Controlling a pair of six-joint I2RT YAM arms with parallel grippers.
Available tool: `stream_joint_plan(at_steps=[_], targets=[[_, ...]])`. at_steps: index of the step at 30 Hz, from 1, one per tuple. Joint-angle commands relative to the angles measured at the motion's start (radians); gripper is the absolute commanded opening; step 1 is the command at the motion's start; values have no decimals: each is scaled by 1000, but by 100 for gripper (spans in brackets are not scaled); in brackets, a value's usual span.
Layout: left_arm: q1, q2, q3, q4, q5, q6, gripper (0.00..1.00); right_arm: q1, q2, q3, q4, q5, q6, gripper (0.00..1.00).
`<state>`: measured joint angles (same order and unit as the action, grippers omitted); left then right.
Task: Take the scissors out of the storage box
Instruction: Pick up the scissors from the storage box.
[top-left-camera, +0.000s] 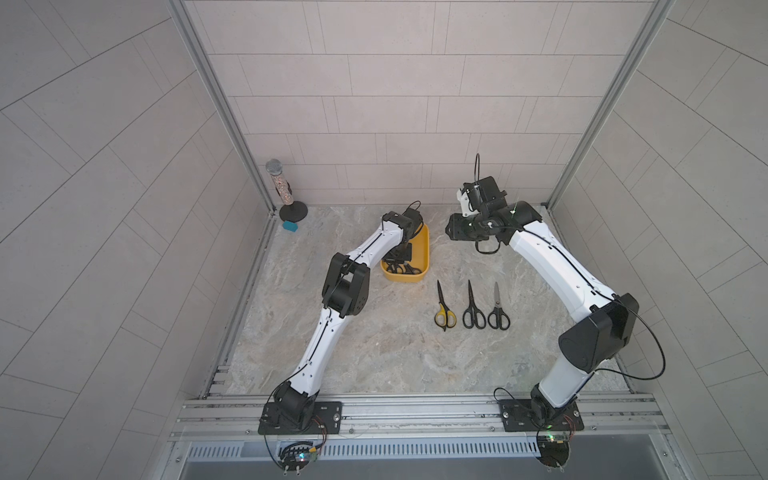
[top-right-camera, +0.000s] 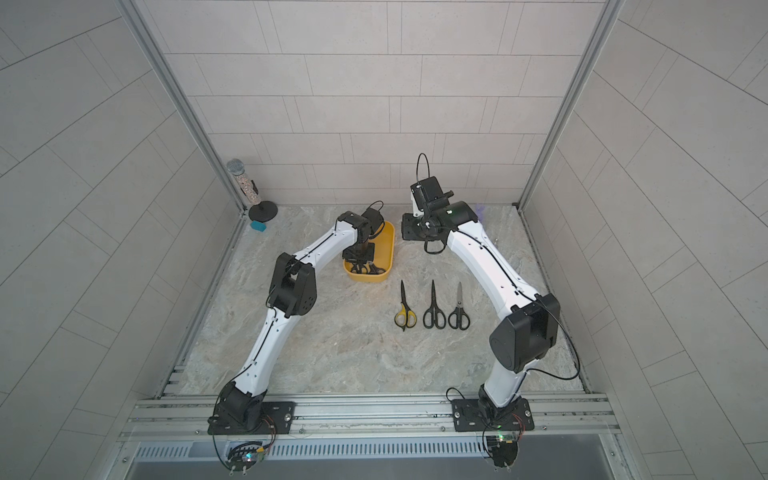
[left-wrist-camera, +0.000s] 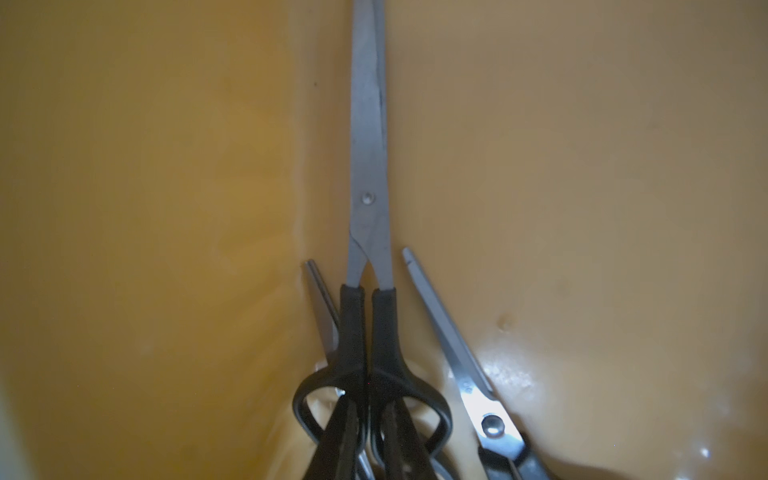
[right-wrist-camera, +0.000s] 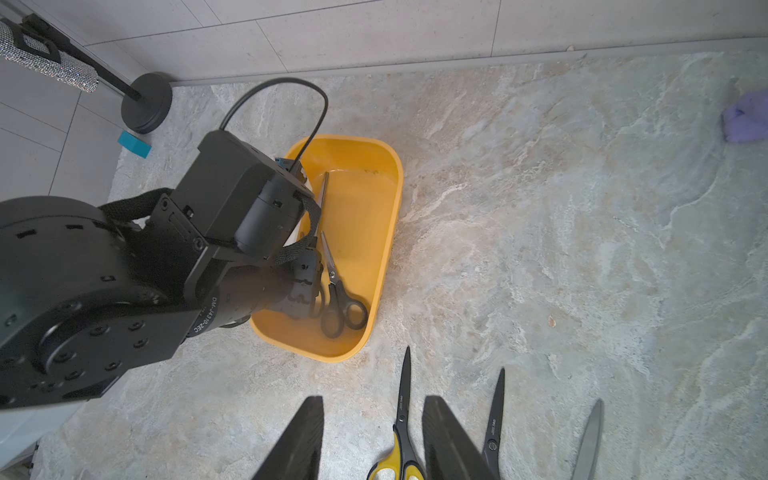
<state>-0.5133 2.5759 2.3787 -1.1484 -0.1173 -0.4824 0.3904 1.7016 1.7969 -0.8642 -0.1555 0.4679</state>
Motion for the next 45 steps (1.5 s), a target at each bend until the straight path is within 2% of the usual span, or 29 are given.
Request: stream_joint_plan(at_steps=[1,6,11,15,21,34,39,45], targets=[[-3,73,9,-77,-20,-8,13,-9,-16,38,-27,-9,-12,44],[-2,77,5,-71,-8,-9,0,-19,-14,63,-39,-12,-18,44],[-5,49,2,-29,-9,15,0,-25,-7,83,-48,-11,-21,44],[-8,-37,-28,34,-70,40,0,-24,-4,87,-50,-10,-21,44],[-11,-128,-60,87,-66,53,0,-25,3,93,-50,-13,-23,44],[-32,-260,-88,10,-47,58,0,-24,-2,112,-52,-10,-25,44],[-73,-397,-220,1,-68,42,0,-24,4,133,-59,-9,-30,44],[-130,-612,-529,69,-53,-26,0,-24,-2,132,-59,-7,-31,44]])
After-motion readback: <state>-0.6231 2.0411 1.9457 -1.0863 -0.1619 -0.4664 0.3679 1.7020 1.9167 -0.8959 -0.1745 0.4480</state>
